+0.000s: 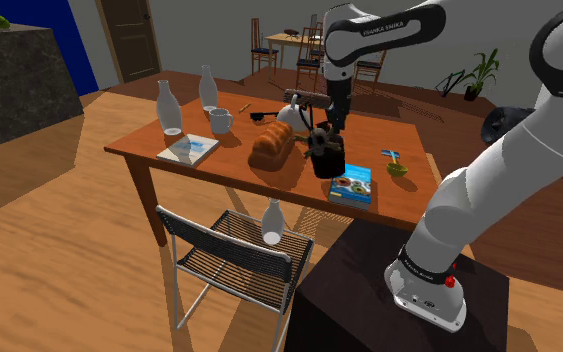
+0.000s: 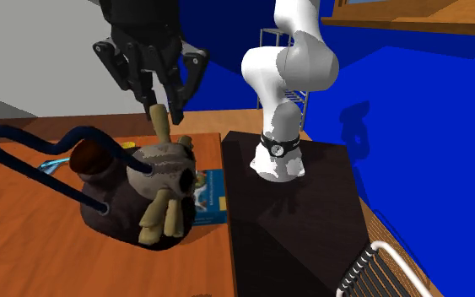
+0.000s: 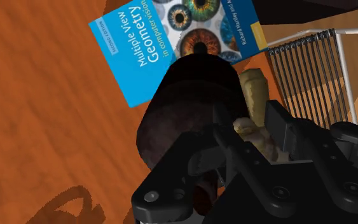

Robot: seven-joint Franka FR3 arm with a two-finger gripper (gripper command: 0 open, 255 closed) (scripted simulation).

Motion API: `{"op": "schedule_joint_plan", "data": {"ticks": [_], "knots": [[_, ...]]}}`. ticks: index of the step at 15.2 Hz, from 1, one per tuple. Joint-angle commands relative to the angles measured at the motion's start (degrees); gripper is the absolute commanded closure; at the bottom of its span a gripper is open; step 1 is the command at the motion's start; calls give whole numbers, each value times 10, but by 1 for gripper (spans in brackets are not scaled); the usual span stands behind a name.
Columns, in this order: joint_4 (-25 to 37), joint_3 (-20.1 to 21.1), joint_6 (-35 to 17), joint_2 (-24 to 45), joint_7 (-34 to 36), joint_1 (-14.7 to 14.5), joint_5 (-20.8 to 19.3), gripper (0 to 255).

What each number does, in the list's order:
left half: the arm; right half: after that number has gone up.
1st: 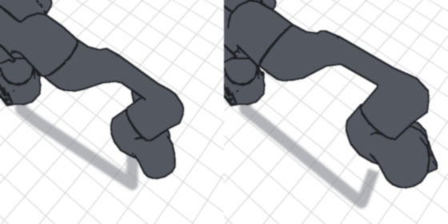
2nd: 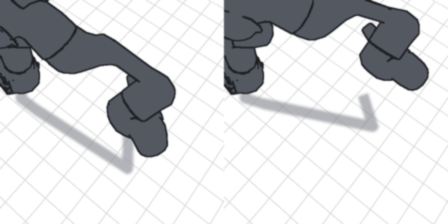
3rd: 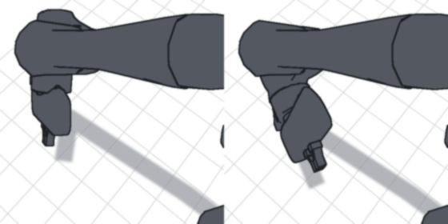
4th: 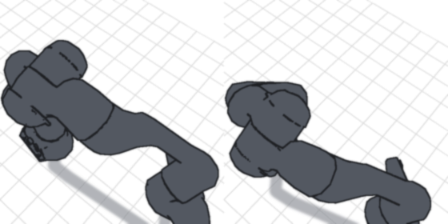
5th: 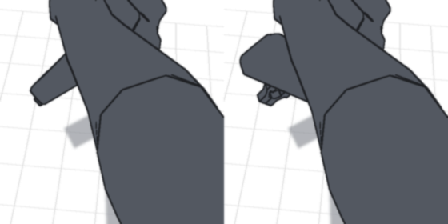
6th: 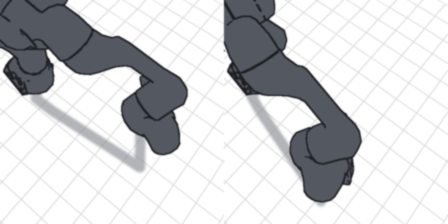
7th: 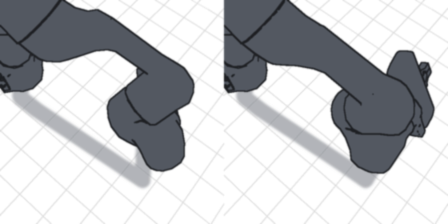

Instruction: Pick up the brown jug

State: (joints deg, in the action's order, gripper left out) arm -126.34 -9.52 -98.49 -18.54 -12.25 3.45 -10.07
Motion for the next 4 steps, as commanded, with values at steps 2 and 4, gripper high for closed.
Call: {"op": "schedule_joint_plan", "data": {"ticks": [2, 4], "knots": [[22, 2, 24, -3, -1, -1, 1, 255], [23, 2, 25, -3, -1, -1, 1, 255]]}}
